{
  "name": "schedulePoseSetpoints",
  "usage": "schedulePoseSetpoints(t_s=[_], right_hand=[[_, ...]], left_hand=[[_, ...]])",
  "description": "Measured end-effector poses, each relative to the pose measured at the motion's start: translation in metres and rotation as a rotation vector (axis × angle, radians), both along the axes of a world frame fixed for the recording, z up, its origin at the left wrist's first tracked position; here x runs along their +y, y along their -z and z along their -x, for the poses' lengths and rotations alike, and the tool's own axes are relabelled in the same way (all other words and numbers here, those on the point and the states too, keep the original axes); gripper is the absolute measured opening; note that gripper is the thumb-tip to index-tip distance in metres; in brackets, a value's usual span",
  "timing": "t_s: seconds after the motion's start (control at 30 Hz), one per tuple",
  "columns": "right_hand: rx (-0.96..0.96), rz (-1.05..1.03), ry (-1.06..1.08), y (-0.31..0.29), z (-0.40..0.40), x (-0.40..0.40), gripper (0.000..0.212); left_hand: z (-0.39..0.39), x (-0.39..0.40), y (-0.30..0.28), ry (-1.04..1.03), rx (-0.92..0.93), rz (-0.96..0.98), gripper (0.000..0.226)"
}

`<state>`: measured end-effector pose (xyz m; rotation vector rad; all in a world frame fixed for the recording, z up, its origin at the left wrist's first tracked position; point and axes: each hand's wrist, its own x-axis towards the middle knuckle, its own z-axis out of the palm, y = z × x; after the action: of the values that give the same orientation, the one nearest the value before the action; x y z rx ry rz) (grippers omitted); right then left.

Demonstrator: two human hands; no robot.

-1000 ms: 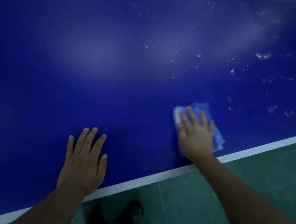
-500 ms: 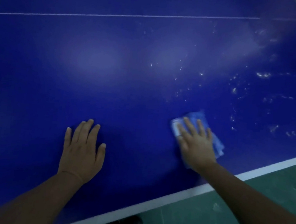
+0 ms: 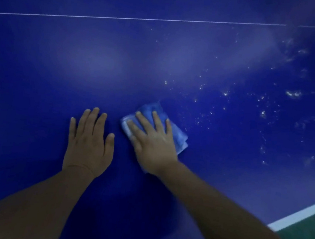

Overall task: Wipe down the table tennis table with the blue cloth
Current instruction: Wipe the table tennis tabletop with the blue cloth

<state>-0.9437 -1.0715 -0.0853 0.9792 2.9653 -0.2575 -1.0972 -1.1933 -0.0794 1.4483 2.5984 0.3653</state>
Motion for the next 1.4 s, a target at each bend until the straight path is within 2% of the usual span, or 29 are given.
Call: schedulePoseSetpoints(t_s=[0.07, 0.13, 0.2, 0.23, 0.27, 0.3, 0.33, 0.4, 0.47, 0.5, 0.57, 0.63, 0.7, 0.73, 0.8, 0.9, 1.0, 1.17, 1.2, 1.27, 1.33, 1.4], right_hand=[[-0.136, -0.054, 0.108, -0.003, -0.023, 0.051, 0.059], [-0.165, -0.06, 0.533, -0.009, -0.072, 0.108, 0.061], [-0.024, 0.078, 1.05, -0.02, -0.117, 0.144, 0.054], [0.023, 0.134, 1.196, -0.025, -0.124, 0.147, 0.052], [0.017, 0.13, 1.235, -0.024, -0.119, 0.142, 0.051], [-0.028, 0.085, 1.17, -0.02, -0.106, 0.129, 0.051], [-0.054, 0.008, 1.006, -0.013, -0.088, 0.109, 0.052], [-0.047, -0.071, 0.536, -0.004, -0.051, 0.06, 0.054], [-0.058, -0.025, 0.115, -0.001, -0.041, 0.032, 0.05], [-0.078, 0.014, 0.025, -0.004, -0.047, 0.042, 0.049], [-0.142, -0.042, 0.133, -0.007, -0.074, 0.086, 0.057], [-0.205, -0.053, 0.525, -0.012, -0.107, 0.133, 0.057], [-0.114, 0.045, 0.843, -0.016, -0.125, 0.152, 0.051], [-0.07, 0.059, 0.883, -0.016, -0.124, 0.146, 0.05], [-0.064, 0.002, 0.795, -0.013, -0.112, 0.12, 0.049], [-0.138, -0.056, 0.486, -0.015, -0.077, 0.062, 0.057], [-0.085, -0.04, 0.234, -0.012, -0.021, 0.017, 0.055], [0.001, 0.01, -0.082, 0.0, 0.062, 0.009, 0.049], [-0.012, -0.01, -0.098, 0.001, 0.067, 0.027, 0.051], [-0.063, -0.064, 0.034, 0.0, 0.066, 0.082, 0.057], [-0.099, -0.088, 0.313, -0.002, 0.052, 0.147, 0.054], [-0.048, -0.005, 0.564, -0.009, 0.029, 0.195, 0.05]], left_hand=[[0.001, 0.003, 0.001, 0.006, -0.005, 0.03, 0.07], [0.002, 0.004, 0.0, 0.007, -0.009, 0.043, 0.07], [0.001, 0.005, -0.001, 0.0, -0.015, 0.049, 0.07], [0.001, 0.005, 0.0, 0.001, -0.017, 0.051, 0.069], [0.001, 0.005, 0.0, 0.004, -0.017, 0.057, 0.068], [0.001, 0.006, 0.0, 0.002, -0.017, 0.062, 0.068], [0.001, 0.007, 0.0, -0.001, -0.016, 0.067, 0.067], [0.001, 0.006, 0.0, -0.004, -0.012, 0.078, 0.067], [0.002, 0.006, -0.001, -0.002, -0.014, 0.086, 0.067], [0.002, 0.006, -0.001, -0.002, -0.017, 0.092, 0.067], [0.002, 0.006, -0.003, -0.006, -0.015, 0.106, 0.067], [0.001, 0.007, -0.005, -0.007, -0.01, 0.124, 0.068], [0.002, 0.007, -0.004, -0.01, -0.009, 0.128, 0.067], [0.002, 0.007, -0.004, -0.009, -0.012, 0.126, 0.067], [0.003, 0.006, -0.003, -0.013, -0.025, 0.114, 0.066], [0.002, 0.006, -0.003, -0.046, -0.047, 0.069, 0.065], [0.002, 0.005, -0.004, -0.092, -0.066, 0.001, 0.063], [0.003, 0.005, -0.006, -0.156, -0.065, -0.072, 0.062], [0.003, 0.005, -0.006, -0.149, -0.055, -0.072, 0.062], [0.002, 0.006, -0.005, -0.142, -0.042, -0.062, 0.061], [0.002, 0.007, -0.004, -0.141, -0.039, -0.053, 0.061], [0.002, 0.007, -0.004, -0.129, -0.046, -0.052, 0.061]])
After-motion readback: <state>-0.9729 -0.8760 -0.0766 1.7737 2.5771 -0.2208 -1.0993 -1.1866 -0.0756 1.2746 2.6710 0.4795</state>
